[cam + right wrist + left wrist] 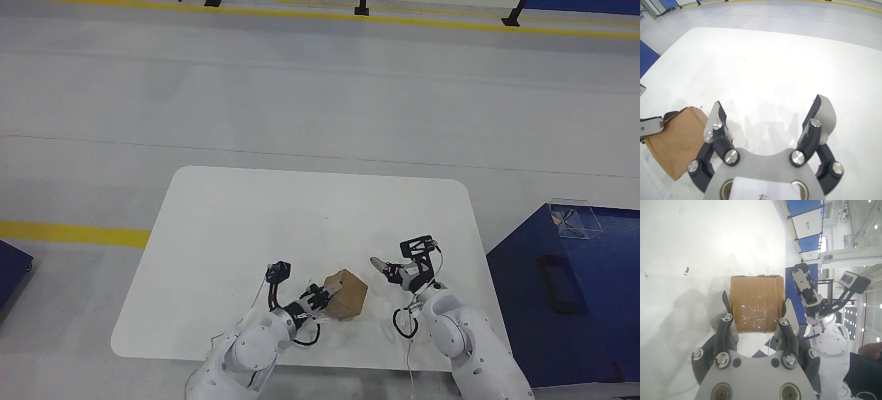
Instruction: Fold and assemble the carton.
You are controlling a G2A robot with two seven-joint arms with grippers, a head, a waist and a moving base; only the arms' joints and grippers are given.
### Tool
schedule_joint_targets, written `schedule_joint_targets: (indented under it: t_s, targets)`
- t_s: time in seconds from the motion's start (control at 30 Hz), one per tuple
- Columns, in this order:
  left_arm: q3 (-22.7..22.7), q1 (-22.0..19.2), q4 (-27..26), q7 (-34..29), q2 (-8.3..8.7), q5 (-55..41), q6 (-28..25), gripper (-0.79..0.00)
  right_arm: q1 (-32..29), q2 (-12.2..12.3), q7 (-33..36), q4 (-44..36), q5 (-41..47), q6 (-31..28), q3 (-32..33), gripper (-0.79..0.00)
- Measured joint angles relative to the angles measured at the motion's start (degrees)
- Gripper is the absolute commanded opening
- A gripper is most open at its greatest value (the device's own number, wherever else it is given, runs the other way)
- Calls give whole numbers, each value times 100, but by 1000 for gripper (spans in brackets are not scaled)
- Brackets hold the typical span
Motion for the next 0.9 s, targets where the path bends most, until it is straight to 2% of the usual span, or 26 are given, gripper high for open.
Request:
schedule_joint_targets:
  t_s: [0.1,0.2,0.27,0.33,0.37,0.43,0.47,0.57,0.63,0.73,0.9]
  targets:
    - [-10,-65,59,-45,19,179,211,0,0,0,0,0,0,0,0,0]
    - [-64,18,-163,53,58,427,309,0,0,0,0,0,0,0,0,0]
    - [-150,159,-542,325,98,745,351,0,0,0,0,0,0,0,0,0]
    - [-128,416,-1119,860,133,1245,200,0,0,0,0,0,0,0,0,0]
    - [-47,543,-1354,1066,146,1518,62,-314,0,0,0,0,0,0,0,0]
    - [216,784,-1749,1470,171,2213,-256,-720,0,0,0,0,0,0,0,0]
    - [349,842,-1823,1635,177,2551,-340,-785,0,0,0,0,0,0,0,0]
    - [835,835,-1735,2046,157,3571,-482,-785,0,0,0,0,0,0,0,0]
    - [1102,696,-1486,2174,115,3971,-433,-785,0,0,0,0,0,0,0,0]
    - [1392,451,-1099,2214,26,4204,-145,-785,0,0,0,0,0,0,0,0]
    - [1599,167,-676,2118,-90,4070,88,-785,0,0,0,0,0,0,0,0]
